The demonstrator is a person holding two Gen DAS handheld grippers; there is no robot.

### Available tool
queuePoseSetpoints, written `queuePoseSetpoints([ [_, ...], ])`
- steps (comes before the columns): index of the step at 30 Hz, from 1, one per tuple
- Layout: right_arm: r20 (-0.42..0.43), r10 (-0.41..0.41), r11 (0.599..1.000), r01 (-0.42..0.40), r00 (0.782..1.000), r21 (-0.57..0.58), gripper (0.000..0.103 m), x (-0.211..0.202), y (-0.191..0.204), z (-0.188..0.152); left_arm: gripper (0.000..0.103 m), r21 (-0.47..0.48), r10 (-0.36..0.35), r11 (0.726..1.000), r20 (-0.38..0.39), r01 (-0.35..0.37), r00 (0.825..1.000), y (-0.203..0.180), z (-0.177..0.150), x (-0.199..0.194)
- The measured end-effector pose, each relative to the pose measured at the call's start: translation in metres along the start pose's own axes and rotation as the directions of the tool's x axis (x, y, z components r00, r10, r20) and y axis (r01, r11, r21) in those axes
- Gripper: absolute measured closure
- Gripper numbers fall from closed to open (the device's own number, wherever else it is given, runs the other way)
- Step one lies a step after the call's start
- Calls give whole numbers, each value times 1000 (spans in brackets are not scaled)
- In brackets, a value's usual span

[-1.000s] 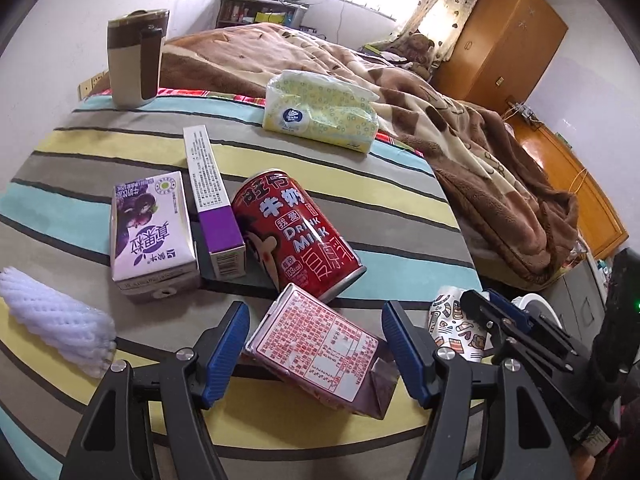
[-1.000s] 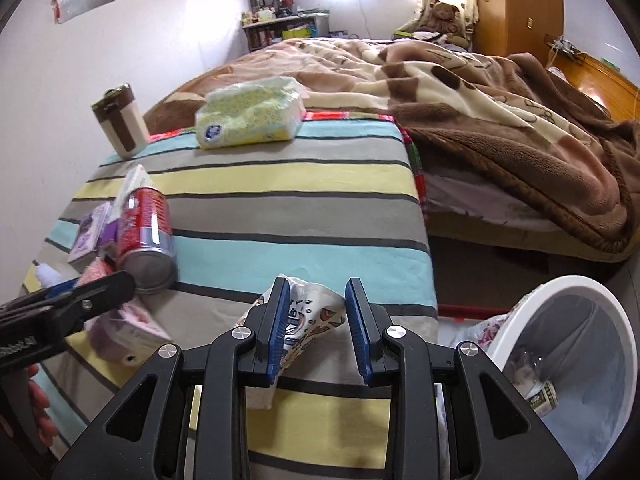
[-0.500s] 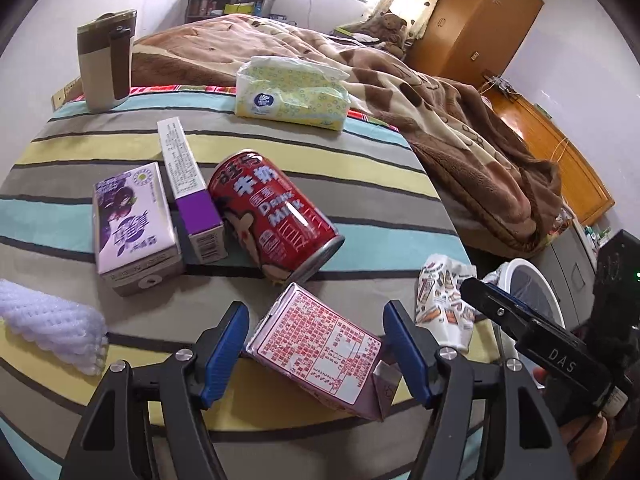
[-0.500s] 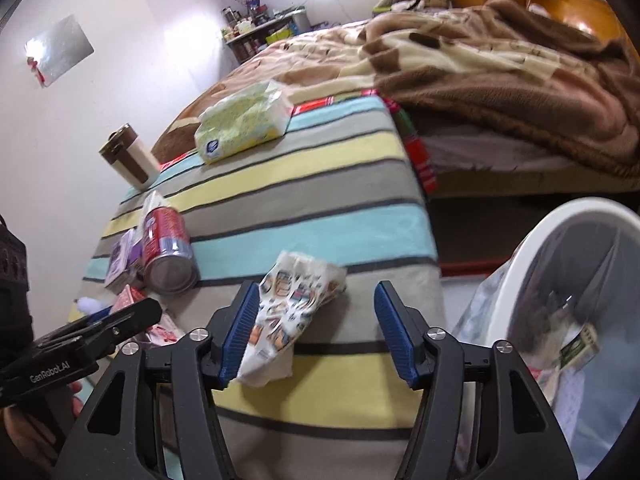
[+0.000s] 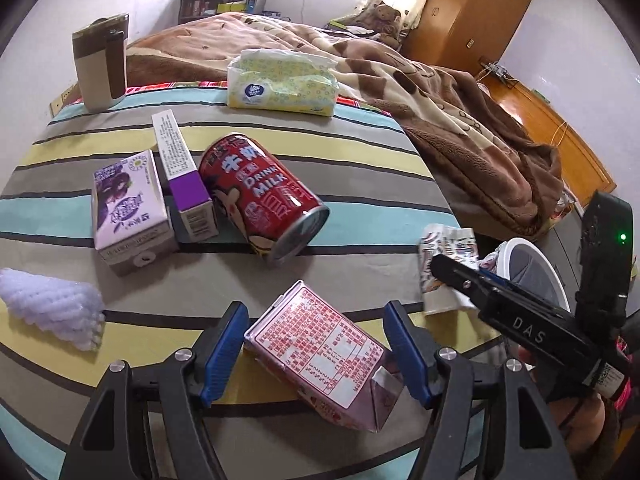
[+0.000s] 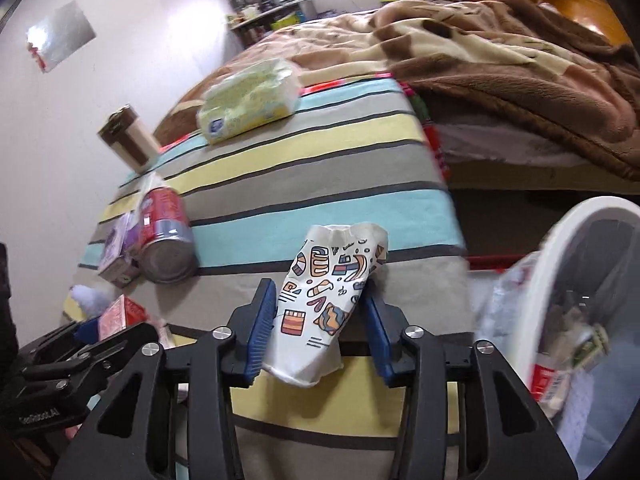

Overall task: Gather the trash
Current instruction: 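Grasp the pink juice carton with the left tool while the right tool holds the paper cup, then carry the carton and cup over the white bin and open both tools to drop them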

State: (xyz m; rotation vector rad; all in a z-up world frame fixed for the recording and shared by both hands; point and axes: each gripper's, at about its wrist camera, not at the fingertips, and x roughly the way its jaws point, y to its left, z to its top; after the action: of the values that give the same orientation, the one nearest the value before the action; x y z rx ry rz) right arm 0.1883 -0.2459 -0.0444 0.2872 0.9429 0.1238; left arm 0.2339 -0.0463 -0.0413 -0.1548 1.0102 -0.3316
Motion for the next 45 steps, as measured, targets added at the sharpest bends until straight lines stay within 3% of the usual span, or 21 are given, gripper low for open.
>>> queuePoseSetpoints([
  [10, 20, 18, 1000, -19, 1000, 17, 64, -9, -11, -7, 33, 55, 74, 996, 33, -75, 997, -22, -17, -7],
  [26, 36, 29, 1000, -28, 999, -9, 64, -23, -4, -24, 33, 47, 136, 989, 25, -137, 990, -24, -32, -1],
  [31, 47, 20, 1000, -19, 999, -19, 64, -28, -2, -28, 52, 59, 156, 986, 18, -157, 988, -26, -35, 6],
  [33, 52, 19, 1000, -18, 998, -21, 64, -30, -2, -29, 66, 72, 151, 986, 27, -153, 988, -30, -35, 5],
  [45, 109, 10, 1000, -10, 994, -3, 64, -56, -10, -37, 67, 99, 104, 989, 80, -112, 991, -51, -41, -19],
])
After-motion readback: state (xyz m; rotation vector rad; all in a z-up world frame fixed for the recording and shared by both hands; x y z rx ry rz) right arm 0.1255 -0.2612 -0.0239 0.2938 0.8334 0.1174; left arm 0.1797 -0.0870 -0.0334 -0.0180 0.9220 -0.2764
